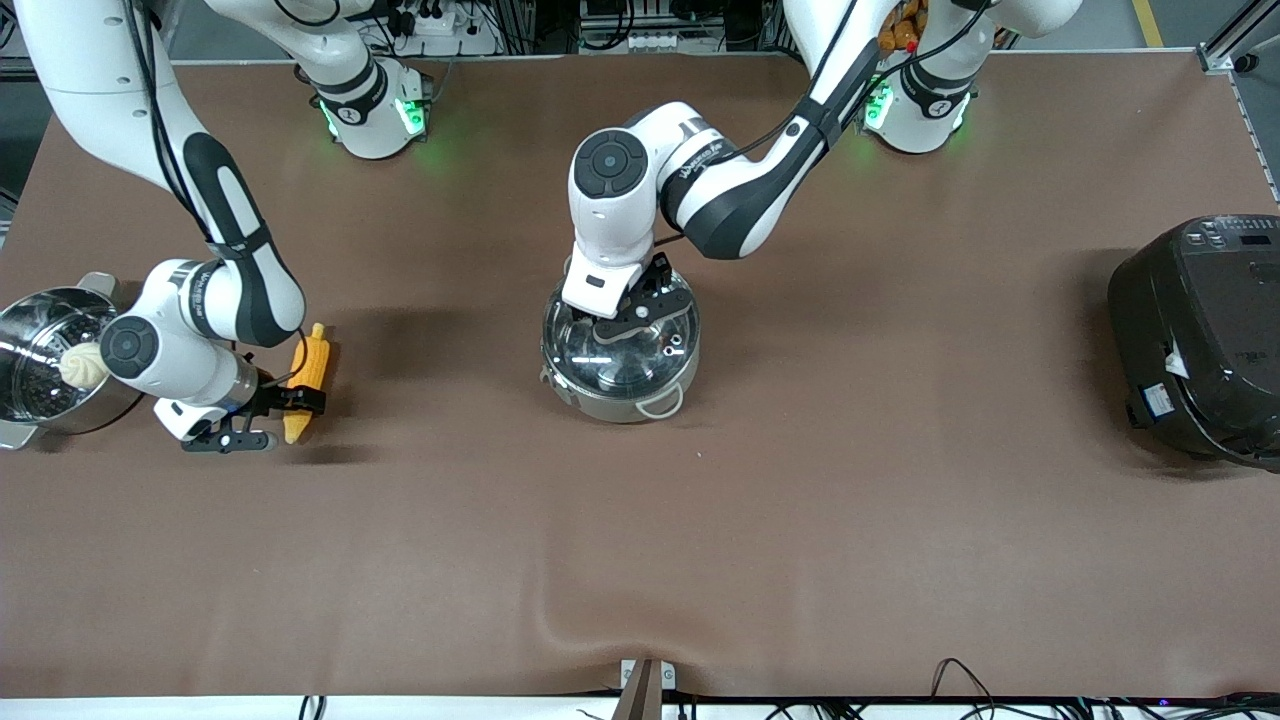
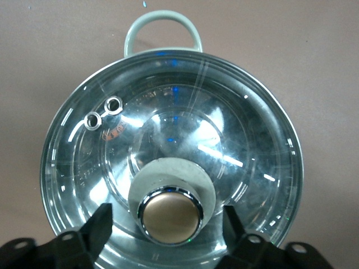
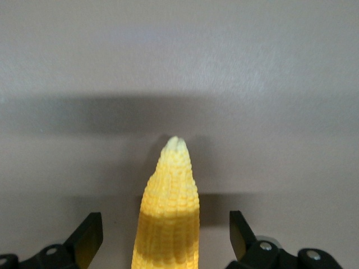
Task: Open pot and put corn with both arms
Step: 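Lift the glass lid with the left gripper while the right gripper grasps the corn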
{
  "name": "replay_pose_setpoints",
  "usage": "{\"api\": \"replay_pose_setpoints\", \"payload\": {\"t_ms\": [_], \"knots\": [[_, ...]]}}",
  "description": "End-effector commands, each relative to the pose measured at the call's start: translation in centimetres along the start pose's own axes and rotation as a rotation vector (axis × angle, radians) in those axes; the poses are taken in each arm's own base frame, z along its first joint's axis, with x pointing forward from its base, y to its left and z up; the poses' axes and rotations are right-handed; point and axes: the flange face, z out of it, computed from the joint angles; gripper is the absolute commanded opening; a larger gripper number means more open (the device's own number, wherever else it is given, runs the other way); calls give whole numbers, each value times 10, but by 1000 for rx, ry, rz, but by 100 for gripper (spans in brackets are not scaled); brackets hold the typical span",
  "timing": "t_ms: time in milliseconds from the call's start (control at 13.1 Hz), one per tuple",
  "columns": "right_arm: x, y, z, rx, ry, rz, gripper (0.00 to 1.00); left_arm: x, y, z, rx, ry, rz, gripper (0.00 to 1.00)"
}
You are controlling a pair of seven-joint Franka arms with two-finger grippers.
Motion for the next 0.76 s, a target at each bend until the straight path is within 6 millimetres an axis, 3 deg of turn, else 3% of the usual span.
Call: {"api": "replay_pose_setpoints", "payload": {"t_ms": [0,306,459,612,688], "knots": [[-5,3,-1,20,0,13,100,0,3,1,14,30,-1,82],[-15,5,9,24,-31,16,100,2,3,6,21,30,8,71],[-22,4,15,27,-50,18,100,2,3,7,22,30,8,60],[-28,5,18,35,-92,23,100,3,3,5,19,29,7,33],[-31,5,18,42,-116,26,100,4,2,2,14,31,6,13]]}}
